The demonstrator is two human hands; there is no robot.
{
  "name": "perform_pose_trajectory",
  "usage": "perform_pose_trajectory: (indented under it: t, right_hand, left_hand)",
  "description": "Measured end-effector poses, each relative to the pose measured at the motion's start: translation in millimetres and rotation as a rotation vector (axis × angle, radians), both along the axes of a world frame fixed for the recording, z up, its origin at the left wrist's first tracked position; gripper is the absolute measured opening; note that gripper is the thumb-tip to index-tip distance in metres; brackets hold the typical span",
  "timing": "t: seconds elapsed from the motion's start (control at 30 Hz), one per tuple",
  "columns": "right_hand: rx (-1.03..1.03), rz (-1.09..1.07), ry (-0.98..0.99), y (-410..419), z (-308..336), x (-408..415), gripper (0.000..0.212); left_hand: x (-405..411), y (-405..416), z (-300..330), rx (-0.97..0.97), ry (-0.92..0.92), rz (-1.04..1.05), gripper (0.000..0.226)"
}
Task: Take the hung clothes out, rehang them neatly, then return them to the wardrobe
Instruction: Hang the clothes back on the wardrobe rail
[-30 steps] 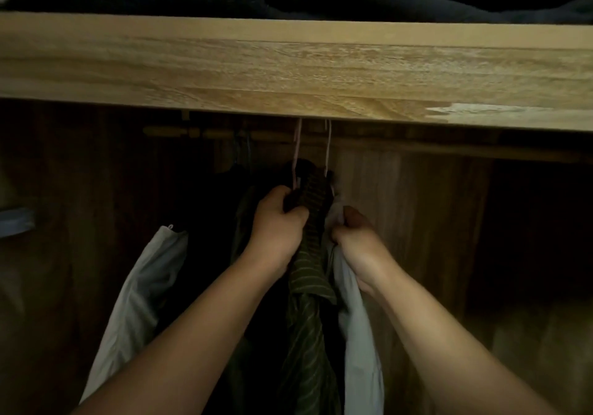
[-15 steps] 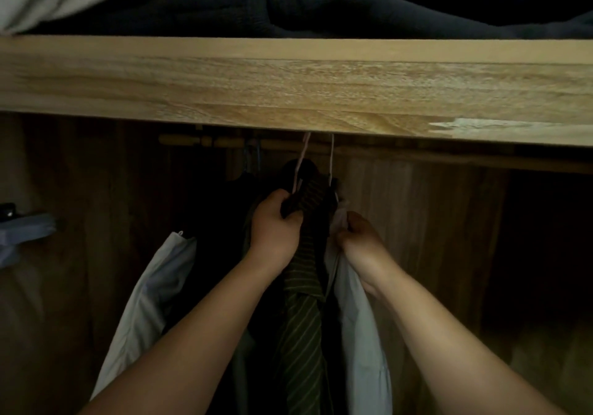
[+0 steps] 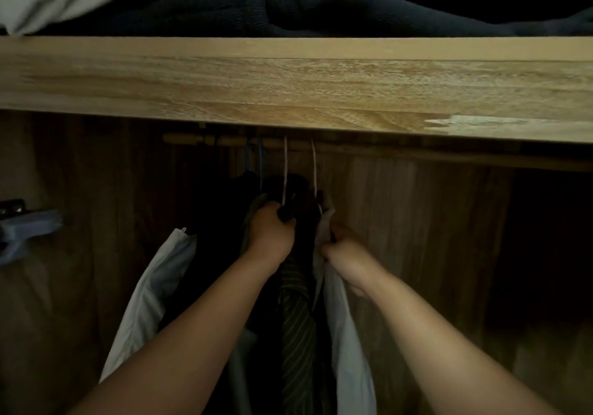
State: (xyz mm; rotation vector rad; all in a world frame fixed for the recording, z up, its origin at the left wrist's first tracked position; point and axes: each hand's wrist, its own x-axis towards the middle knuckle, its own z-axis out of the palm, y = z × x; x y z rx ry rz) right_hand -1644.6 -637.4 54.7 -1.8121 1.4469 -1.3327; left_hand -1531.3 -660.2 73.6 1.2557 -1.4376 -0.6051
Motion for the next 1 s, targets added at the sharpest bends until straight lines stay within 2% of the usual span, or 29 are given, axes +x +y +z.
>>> perform_pose_trajectory:
  t: [0.13,0.23,0.3,0.43,0.5,0.6,0.73,0.87,1.0]
  right_hand:
    - [0.042,0.038,0.127,3,-4,8,0.034]
    - [0.045,0.067,0.142,11,-10,8,0.027]
    - [0.039,0.102,0.132,21,-17,6,0.023]
    - [0.029,0.154,0.103,49,-35,2,0.034]
    - [0.043,0.155,0.114,65,-46,0,0.04]
    - [0.127,0.139,0.244,91,-61,-2,0.059]
    - [0.144,0.154,0.331,128,-84,-1,0.037]
    - [0.207,0.142,0.386,161,-104,2,0.055]
    - [0.23,0.192,0.485,194,-123,15,0.049]
  left_hand:
    - [5,14,-2,0.02,-0.11,-0.035,0.029]
    - [9,32,-11,0.005,-0.144,-0.116,0.037]
    - [13,46,-17,-0.01,-0.107,-0.177,0.05]
    - [19,78,-33,-0.03,0.043,-0.285,0.064]
    - [22,95,-44,-0.03,0.114,-0.287,0.063]
    - [26,119,-62,-0.023,0.142,-0.236,0.061]
    - [30,156,-87,-0.005,0.143,-0.169,0.05]
    - [41,196,-114,0.075,0.049,-0.1,0.034]
    - [65,234,-138,0.141,-0.075,-0.049,0.027]
